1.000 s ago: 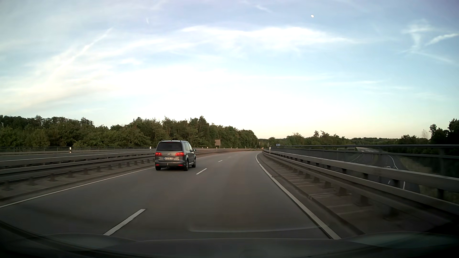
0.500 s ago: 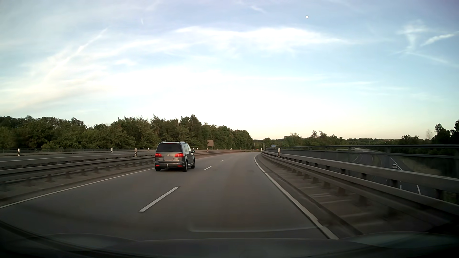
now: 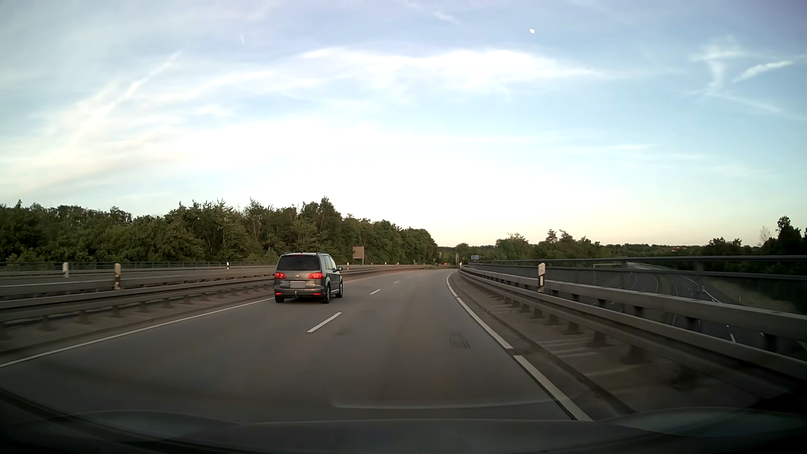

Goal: Follow the waypoints while adhering to traffic rules and regulations

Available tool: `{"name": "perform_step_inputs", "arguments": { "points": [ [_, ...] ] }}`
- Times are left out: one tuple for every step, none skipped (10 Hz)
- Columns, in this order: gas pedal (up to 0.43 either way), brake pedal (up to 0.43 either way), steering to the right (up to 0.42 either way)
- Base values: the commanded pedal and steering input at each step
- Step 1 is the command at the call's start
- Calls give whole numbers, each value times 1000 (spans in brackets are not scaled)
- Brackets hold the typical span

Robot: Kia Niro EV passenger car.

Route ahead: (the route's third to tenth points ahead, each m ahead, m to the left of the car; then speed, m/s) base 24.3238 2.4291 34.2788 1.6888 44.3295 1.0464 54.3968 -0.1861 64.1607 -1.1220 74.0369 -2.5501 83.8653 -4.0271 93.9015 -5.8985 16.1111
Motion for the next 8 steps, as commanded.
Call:
{"name": "perform_step_inputs", "arguments": {
  "points": [
    [79,0,8],
    [79,0,7],
    [79,0,7],
    [79,0,8],
    [79,0,7],
    [79,0,7],
    [79,0,8],
    [79,0,8]
  ]
}}
